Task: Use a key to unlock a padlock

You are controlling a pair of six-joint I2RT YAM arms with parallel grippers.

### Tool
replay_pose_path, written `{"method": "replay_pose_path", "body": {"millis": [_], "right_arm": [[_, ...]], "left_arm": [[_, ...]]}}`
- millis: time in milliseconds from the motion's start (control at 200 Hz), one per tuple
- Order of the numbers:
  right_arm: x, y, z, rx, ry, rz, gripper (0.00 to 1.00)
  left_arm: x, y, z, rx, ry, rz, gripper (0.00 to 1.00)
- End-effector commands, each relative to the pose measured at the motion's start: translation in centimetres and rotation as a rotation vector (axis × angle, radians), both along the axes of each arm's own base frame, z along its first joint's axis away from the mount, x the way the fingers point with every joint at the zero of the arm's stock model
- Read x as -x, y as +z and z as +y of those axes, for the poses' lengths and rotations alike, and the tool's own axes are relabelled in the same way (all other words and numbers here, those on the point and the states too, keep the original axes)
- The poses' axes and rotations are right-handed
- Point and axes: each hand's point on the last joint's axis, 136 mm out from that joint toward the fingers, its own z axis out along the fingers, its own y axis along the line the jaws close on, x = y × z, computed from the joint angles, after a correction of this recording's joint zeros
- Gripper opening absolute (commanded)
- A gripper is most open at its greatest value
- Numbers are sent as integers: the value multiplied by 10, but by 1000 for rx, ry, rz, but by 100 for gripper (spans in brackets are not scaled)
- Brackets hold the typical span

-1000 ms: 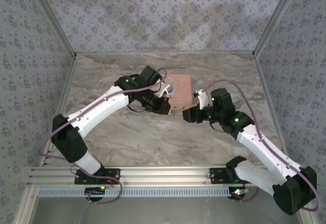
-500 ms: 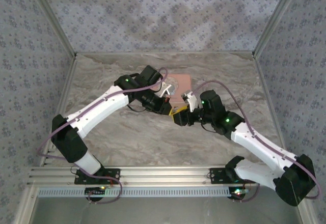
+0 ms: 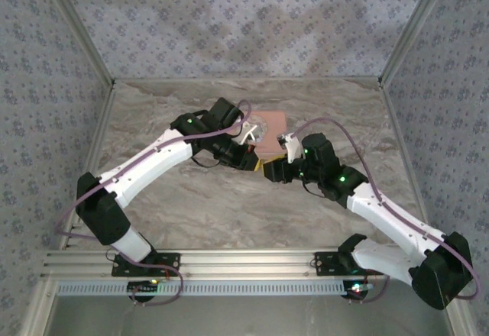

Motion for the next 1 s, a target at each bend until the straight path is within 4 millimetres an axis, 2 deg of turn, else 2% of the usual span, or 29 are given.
{"method": "replay_pose_path", "body": {"millis": [0,60,300,540,680,994], "right_arm": [[-11,14,-11,-48,-82,-16,43],[-10,17,-9,-69,-71,-21,44],[-10,10,-13,-48,-85,-5,43],[8,24,-3,-63,33,-55,47],[7,33,0,-114,31,-54,47],[14,33,21,-191,133,18,43]], "left_arm": [[14,7,5,15,-32,8,0],[13,6,5,11,-27,4,0],[11,6,5,8,-21,-8,0],[14,2,6,-6,-35,14,0],[14,5,6,-8,-38,5,0],[17,9,5,-1,-63,-6,0]]}}
